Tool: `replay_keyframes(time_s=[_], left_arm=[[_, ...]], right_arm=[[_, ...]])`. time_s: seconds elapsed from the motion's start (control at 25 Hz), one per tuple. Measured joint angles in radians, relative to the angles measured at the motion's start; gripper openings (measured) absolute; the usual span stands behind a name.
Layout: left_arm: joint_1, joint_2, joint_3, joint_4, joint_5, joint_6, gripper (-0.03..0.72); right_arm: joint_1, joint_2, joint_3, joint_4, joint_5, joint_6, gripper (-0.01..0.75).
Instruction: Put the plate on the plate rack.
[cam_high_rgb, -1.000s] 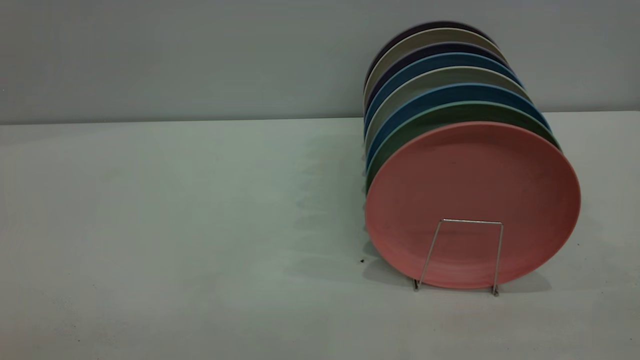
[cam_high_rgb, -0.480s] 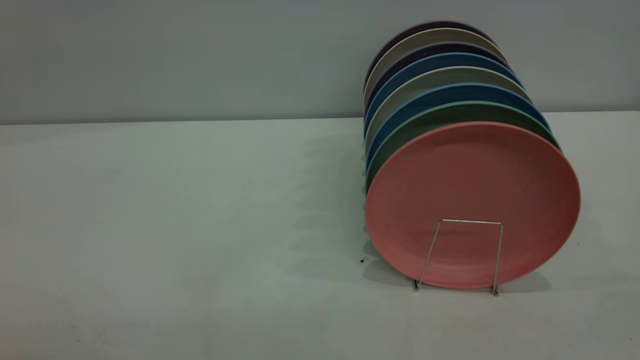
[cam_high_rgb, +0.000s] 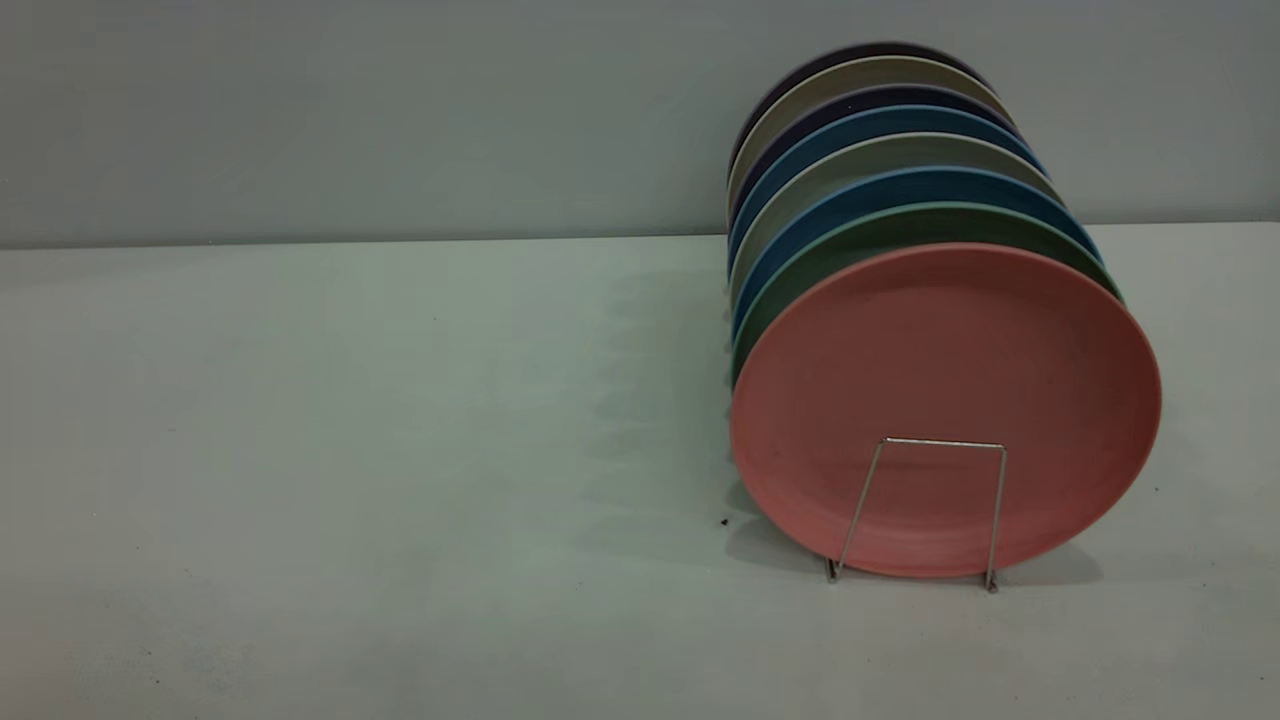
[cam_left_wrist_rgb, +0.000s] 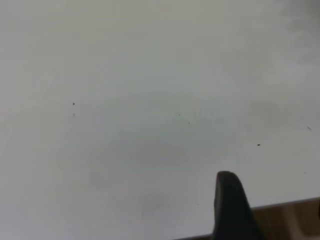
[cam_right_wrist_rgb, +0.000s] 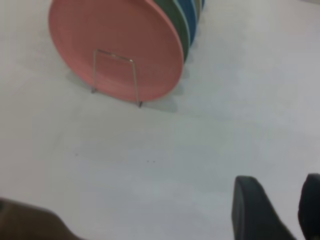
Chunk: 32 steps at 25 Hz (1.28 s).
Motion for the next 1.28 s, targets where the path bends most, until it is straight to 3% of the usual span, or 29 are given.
replay_keyframes(time_s=[0.32, 1.28], left_arm=[[-0.07, 0.0, 0.0, 0.0, 0.0, 0.0, 0.451], [-0.072, 0.0, 0.0, 0.0, 0.0, 0.0, 0.451]], right_arm=[[-0.06, 0.0, 0.0, 0.001, 0.001, 0.0, 0.242], [-0.03, 0.0, 0.0, 0.002, 0.001, 0.0, 0.242]])
